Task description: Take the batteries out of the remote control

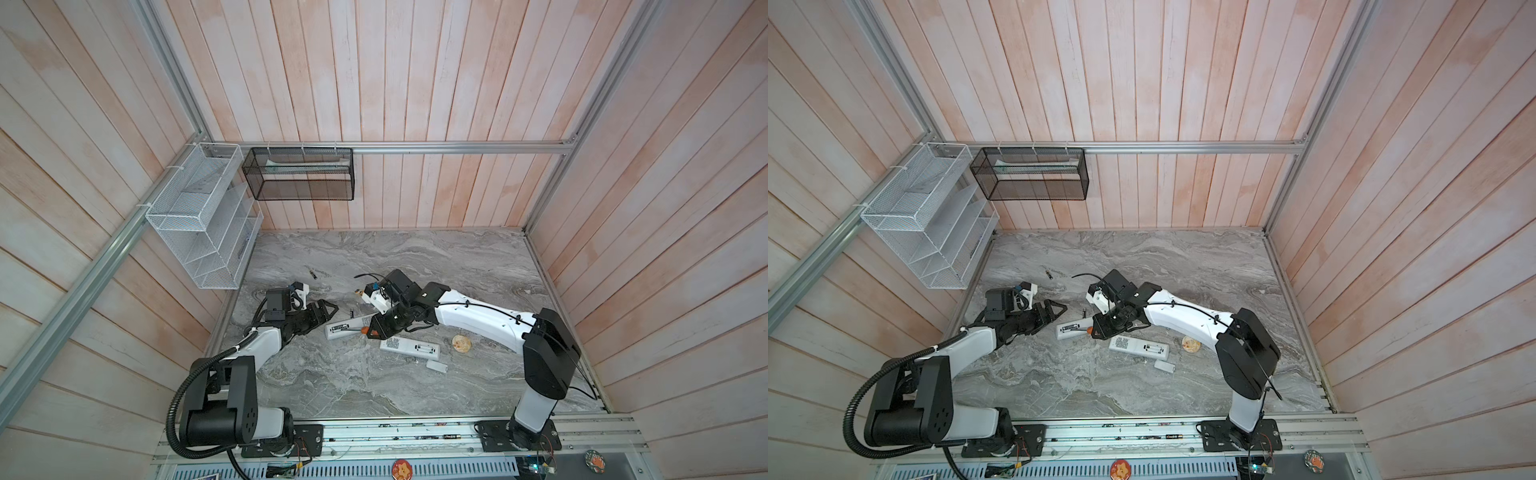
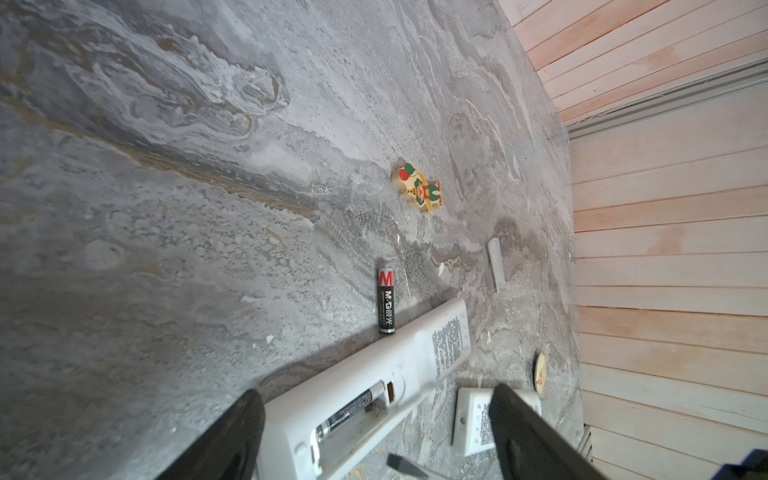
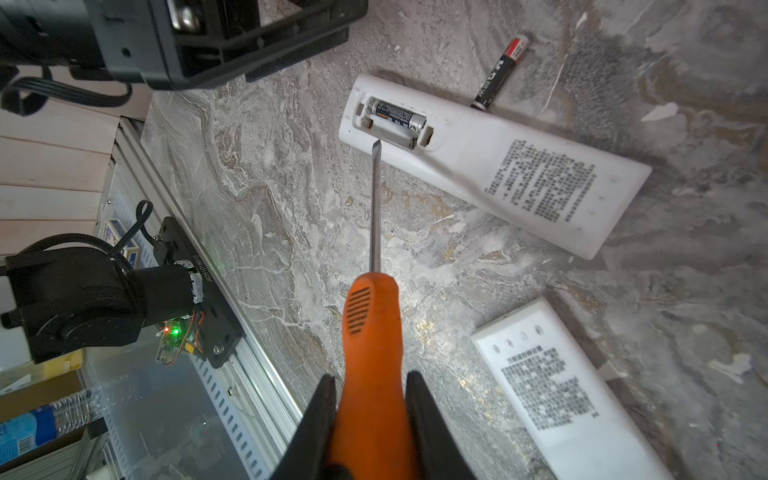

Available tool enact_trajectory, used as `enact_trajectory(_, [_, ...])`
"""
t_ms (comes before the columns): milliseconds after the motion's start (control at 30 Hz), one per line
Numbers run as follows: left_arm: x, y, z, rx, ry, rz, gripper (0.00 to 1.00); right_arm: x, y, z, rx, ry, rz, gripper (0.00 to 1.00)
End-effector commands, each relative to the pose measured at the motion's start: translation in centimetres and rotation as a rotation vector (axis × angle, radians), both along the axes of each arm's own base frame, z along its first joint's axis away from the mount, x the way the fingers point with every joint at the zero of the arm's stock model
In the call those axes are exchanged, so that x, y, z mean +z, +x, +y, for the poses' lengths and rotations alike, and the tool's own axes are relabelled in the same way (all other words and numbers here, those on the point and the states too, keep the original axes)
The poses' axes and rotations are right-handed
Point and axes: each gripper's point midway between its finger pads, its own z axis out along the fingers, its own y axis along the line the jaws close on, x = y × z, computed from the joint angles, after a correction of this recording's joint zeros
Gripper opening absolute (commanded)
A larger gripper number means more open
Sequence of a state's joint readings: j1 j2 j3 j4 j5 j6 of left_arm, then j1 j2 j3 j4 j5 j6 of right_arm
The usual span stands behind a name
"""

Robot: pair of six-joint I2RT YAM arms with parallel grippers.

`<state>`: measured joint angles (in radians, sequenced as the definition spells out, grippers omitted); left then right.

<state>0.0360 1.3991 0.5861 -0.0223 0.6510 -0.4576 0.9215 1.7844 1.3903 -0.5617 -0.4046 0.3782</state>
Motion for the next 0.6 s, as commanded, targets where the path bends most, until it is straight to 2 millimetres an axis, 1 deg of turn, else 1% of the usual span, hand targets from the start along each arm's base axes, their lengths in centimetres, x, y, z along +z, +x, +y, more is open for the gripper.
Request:
enact_trajectory(0, [-0.3,-0.2,-0.6,-0.023,-0.016,-0.010,0.86,-0.2,-0.3,0.4,0.002,-0.007,0.035,0.00])
enact_trajectory(200, [-0.6,-0.6,-0.7,-0.025,-0.020,-0.006,0.86,-1.9,-0.5,0.8,0.008,-0.041,0.085,0.00])
enact_trajectory(333, [-0.8,-0.9,-1.4,-0.044,-0.023,-0.004,0.85,-2.8,-0.2,0.8,-0.014,-0.080,0.115,0.00])
enact_trajectory(467, [-1.1,-1.4,-1.8,-0.053,-0.027,-0.001,0.85,-3.0,0.4,1.1,-0.043,-0.107,0.125,0.00])
enact_trajectory(533, [-1.2,-1.6,-1.9,-0.055,-0.030,-0.005,0.85,-2.6,0.7,1.3,-0.048,-0.100,0.118,0.00])
enact_trajectory(567, [-1.2,-1.7,-2.0,-0.060,-0.034,-0.007,0.84,-2.1,0.8,1.6,-0.042,-0.084,0.115,0.00])
